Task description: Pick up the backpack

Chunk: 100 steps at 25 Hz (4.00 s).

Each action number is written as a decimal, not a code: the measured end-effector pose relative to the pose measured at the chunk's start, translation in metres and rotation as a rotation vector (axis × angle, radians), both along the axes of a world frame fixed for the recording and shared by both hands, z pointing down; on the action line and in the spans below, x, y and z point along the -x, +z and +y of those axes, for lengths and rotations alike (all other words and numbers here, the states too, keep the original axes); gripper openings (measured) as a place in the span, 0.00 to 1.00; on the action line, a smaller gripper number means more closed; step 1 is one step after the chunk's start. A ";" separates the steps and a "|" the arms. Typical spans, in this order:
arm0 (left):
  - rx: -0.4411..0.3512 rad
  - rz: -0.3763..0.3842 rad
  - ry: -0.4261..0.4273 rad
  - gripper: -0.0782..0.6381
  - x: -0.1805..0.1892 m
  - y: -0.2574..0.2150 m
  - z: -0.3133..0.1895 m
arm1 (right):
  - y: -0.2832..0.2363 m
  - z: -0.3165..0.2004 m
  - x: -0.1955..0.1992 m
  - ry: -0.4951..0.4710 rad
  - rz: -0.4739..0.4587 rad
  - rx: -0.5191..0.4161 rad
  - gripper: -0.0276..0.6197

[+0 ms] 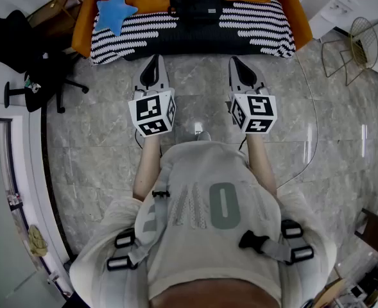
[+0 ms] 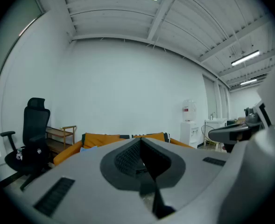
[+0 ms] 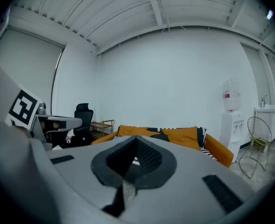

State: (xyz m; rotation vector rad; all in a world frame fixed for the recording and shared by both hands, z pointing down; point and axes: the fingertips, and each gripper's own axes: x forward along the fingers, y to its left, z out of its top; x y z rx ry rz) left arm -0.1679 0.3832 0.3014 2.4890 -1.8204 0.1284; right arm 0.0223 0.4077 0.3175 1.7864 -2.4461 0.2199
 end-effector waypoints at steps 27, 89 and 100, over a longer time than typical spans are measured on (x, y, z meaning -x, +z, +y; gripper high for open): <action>0.085 0.022 0.002 0.14 -0.003 0.044 -0.073 | 0.055 -0.058 -0.009 -0.009 -0.087 0.130 0.05; 0.067 0.192 0.142 0.41 -0.108 0.044 -0.558 | 0.059 -0.565 -0.115 -0.082 -0.274 0.187 0.50; 0.265 0.146 0.033 0.48 -0.079 0.248 -0.609 | 0.215 -0.651 -0.124 -0.132 -0.304 0.345 0.58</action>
